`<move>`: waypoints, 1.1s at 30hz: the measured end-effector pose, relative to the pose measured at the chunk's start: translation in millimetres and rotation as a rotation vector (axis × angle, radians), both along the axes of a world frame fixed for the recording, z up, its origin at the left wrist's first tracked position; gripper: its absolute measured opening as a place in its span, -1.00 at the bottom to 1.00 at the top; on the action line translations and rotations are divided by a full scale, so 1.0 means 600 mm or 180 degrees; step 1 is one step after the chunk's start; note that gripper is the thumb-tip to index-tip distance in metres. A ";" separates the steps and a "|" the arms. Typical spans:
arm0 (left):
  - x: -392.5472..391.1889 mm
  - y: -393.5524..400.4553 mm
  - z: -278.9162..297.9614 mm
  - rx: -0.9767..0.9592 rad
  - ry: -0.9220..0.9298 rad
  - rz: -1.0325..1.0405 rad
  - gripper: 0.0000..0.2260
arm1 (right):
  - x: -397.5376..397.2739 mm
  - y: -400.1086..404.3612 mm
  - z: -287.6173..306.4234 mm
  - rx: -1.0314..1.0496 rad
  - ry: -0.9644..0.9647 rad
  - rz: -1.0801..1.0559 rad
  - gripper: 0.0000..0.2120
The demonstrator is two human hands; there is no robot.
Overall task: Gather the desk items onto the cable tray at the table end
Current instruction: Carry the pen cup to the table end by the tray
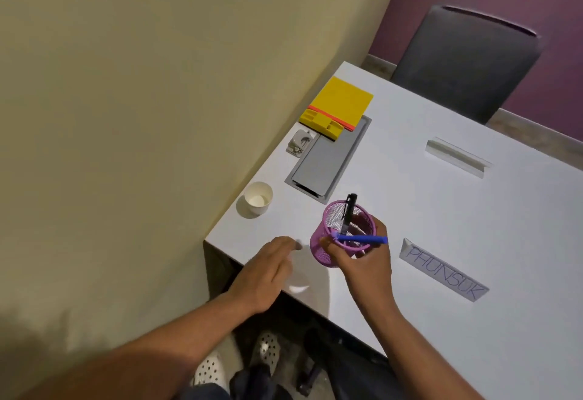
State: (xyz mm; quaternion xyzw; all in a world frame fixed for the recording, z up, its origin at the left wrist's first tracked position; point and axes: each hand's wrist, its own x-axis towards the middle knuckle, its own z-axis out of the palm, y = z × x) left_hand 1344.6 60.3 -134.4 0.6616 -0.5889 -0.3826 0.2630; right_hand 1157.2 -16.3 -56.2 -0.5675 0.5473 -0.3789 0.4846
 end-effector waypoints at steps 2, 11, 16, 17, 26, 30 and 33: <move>0.015 -0.025 -0.049 -0.0158 -0.0832 -0.0622 -0.62 | 0.000 -0.030 -0.025 0.0010 0.0027 0.0004 -0.19; 0.085 -0.125 -0.172 -0.0883 -0.2108 -0.2396 -0.39 | 0.091 -0.192 -0.130 -0.0033 -0.0032 0.0314 -0.17; 0.096 -0.137 -0.211 -0.0746 -0.2008 -0.2599 -0.36 | 0.160 -0.245 -0.195 -0.0103 -0.0035 0.0669 -0.18; 0.096 -0.136 -0.216 -0.0918 -0.1874 -0.2489 -0.37 | 0.172 -0.253 -0.206 -0.0103 -0.0065 0.0690 -0.18; 0.097 -0.149 -0.223 -0.0984 -0.1657 -0.2391 -0.39 | 0.252 -0.322 -0.269 -0.0396 -0.0209 0.0790 -0.08; 0.096 -0.144 -0.222 -0.1065 -0.1637 -0.2334 -0.41 | 0.266 -0.339 -0.291 -0.0389 -0.0146 0.1010 -0.05; 0.096 -0.145 -0.219 -0.1024 -0.1659 -0.2339 -0.40 | 0.274 -0.346 -0.299 -0.0391 -0.0099 0.1118 -0.05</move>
